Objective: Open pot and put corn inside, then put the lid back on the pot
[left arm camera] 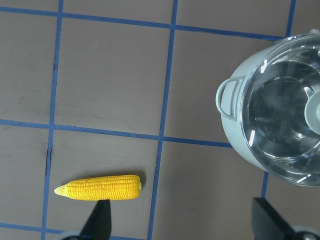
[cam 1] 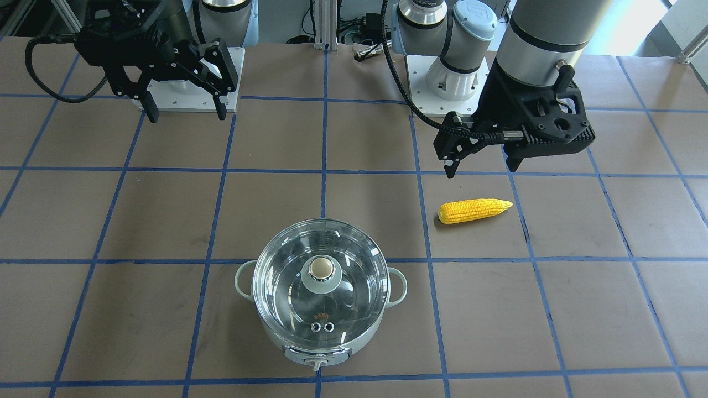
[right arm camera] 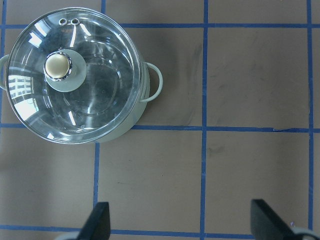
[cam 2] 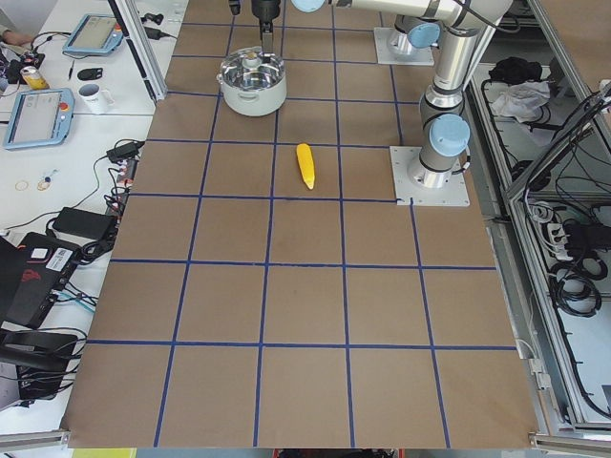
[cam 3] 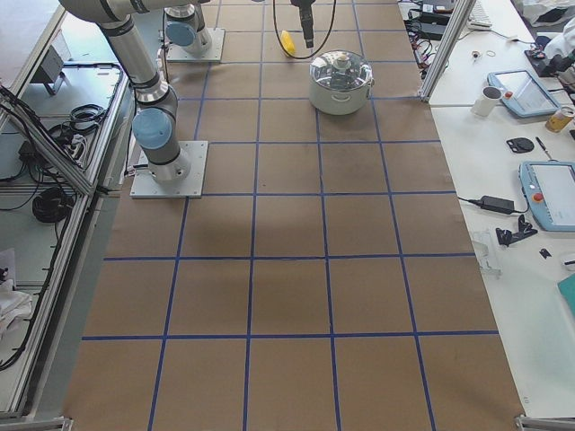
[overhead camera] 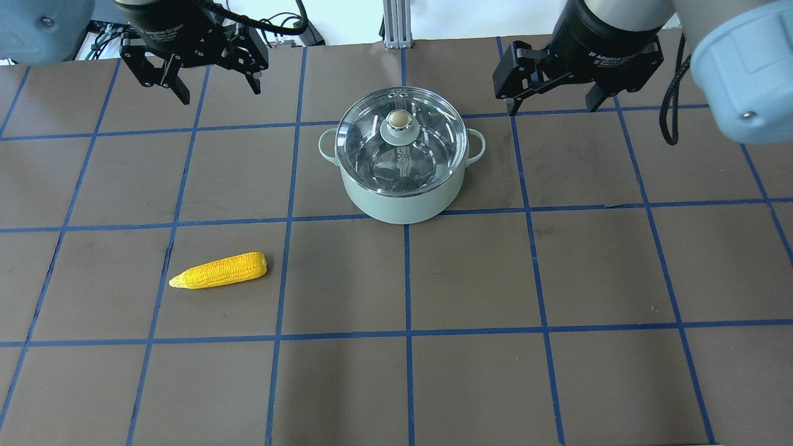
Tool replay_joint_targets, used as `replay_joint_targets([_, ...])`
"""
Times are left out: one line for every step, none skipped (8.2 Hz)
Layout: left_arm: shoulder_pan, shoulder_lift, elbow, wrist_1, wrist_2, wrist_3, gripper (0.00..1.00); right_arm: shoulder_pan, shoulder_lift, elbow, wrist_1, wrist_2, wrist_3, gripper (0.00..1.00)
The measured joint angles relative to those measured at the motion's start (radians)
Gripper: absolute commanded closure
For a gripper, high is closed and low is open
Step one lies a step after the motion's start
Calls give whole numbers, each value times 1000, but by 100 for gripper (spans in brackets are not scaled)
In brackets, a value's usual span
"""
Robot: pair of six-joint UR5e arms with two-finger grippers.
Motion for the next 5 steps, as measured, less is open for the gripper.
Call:
replay_joint_targets([0,-1,0,0,0,0,0,0,0,0,1,0,-1,0])
replay_joint_targets([0,-3,-1,1,0,0,0,-1,0,0,0,0,-2,0])
replay_joint_targets([0,-4,-2,4,-1,-3,0,-1,0,0,1,0,-2,0])
replay_joint_targets([1,-6,-7,18,-6,-7,0,-1,0,0,1,0,-2,0])
replay_joint_targets([1,-6,-26,36,-9,-10,0,-1,0,0,1,-1,-2,0])
